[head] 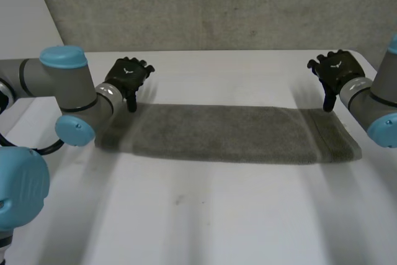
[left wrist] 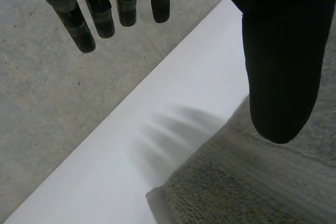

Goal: Fold the towel.

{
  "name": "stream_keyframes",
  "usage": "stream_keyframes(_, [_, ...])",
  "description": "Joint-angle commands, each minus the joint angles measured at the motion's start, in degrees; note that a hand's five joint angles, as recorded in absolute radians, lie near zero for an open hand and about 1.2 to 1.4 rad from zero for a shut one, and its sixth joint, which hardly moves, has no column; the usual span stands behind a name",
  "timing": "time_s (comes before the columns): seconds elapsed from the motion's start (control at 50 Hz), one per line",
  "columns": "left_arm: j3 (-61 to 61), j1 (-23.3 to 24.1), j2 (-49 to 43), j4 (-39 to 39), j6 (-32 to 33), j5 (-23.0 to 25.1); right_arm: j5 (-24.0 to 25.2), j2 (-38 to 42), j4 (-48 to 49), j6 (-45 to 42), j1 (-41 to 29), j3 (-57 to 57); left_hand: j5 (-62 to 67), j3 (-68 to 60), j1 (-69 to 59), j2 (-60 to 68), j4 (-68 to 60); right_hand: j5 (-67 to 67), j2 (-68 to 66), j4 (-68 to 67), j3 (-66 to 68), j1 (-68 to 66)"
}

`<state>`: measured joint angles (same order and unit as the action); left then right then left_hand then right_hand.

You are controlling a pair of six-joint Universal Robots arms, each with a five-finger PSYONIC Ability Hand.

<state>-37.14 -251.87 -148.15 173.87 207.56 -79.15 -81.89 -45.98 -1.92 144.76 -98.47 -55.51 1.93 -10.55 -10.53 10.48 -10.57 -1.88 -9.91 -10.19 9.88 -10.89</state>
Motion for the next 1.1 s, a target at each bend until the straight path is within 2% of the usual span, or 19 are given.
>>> stream_keyframes(0.02, [-10.67, -0.29, 9.55, -2.92, -2.86, -0.04, 0.33, -8.68, -0.37, 2.55, 0.3, -7.94, -1.93, 0.55, 0.53, -0.48, 0.57, 1.88, -0.09, 0.19, 0.12, 0.89])
stream_keyframes(0.06, [-19.85, -0.99, 15.84, -2.4, -4.52, 0.22, 0.42, -12.62, -1.33, 2.02, 0.3, -13.8, -1.93, 0.55, 0.53, -0.48, 0.57, 1.88, -0.09, 0.19, 0.12, 0.89])
stream_keyframes(0.12, [-24.65, -1.26, 19.13, -1.43, -4.97, 0.31, 0.6, -14.48, -2.21, 2.02, 0.39, -16.64, -1.93, 0.55, 0.53, -0.48, 0.57, 1.88, -0.09, 0.19, 0.12, 0.89])
stream_keyframes(0.22, [-42.45, -2.31, 30.35, 7.6, -5.14, 0.4, 1.21, -19.92, -3.45, 1.93, 4.86, -27.52, -1.93, 0.55, 0.53, -0.48, 0.57, 1.88, -0.09, 0.19, 0.12, 0.89])
stream_keyframes(0.3, [-49.78, -2.49, 34.51, 13.07, -5.23, 0.31, 2.62, -21.16, -2.56, 1.93, 6.19, -32.11, -1.93, 0.55, 0.53, -0.48, 0.57, 1.88, -0.09, 0.19, 0.12, 0.89])
stream_keyframes(0.38, [-57.58, -2.31, 37.31, 19.73, -7.33, 0.31, 6.56, -21.16, 1.11, 1.75, 8.11, -37.28, -1.93, 0.55, 0.53, -0.48, 0.57, -1.37, -3.34, -3.05, 3.37, -2.36])
stream_keyframes(0.5, [-60.24, -1.96, 38.11, 23.71, -9.63, 0.05, 9.21, -20.11, 7.54, 1.93, 9.7, -40.9, -1.93, 0.55, 0.53, -0.48, 0.57, -6.95, -8.92, -8.64, 8.95, -7.94])
stream_keyframes(0.54, [-60.77, -1.52, 38.72, 24.06, -11.2, 0.05, 10.35, -18.19, 11.4, 1.84, 9.88, -41.6, -1.93, 0.55, 0.53, -0.48, 0.57, -16.33, -18.3, -18.01, 18.33, -17.32])
stream_keyframes(0.88, [-61.38, -1.52, 39.08, 24.23, -12.44, 0.05, 10.79, -14.75, 12.55, 1.93, 10.93, -40.73, -1.93, 0.55, 0.53, -0.48, 0.57, -29.66, -31.63, -31.34, 31.66, -30.65])
stream_keyframes(0.96, [-61.38, -1.43, 38.99, 24.23, -12.44, 0.05, 10.7, -13.87, 12.55, 1.84, 11.19, -40.38, -1.93, 0.55, 0.53, -0.48, 0.57, -40.38, -42.35, -42.07, 42.39, -41.37])
stream_keyframes(0.98, [-61.38, -1.52, 38.99, 24.23, -12.44, 0.05, 10.79, -13.87, 12.55, 1.76, 11.63, -40.2, -1.93, 0.55, 0.53, -0.48, 0.57, -47.75, -49.72, -49.44, 49.75, -48.74])
stream_keyframes(1.0, [-61.38, -1.52, 39.08, 24.23, -12.44, 0.05, 10.7, -13.87, 12.55, 1.67, 11.9, -40.11, -1.93, 0.55, 0.53, -0.48, 0.57, -63.64, -65.61, -65.33, 65.65, -64.64])
stream_keyframes(1.1, [-61.47, -1.7, 39.08, 24.23, -12.44, 0.05, 10.18, -14.39, 12.38, 1.67, 13.56, -39.67, -1.93, 0.55, 0.53, -0.48, 0.57, -68.12, -70.09, -69.81, 70.12, -69.11])
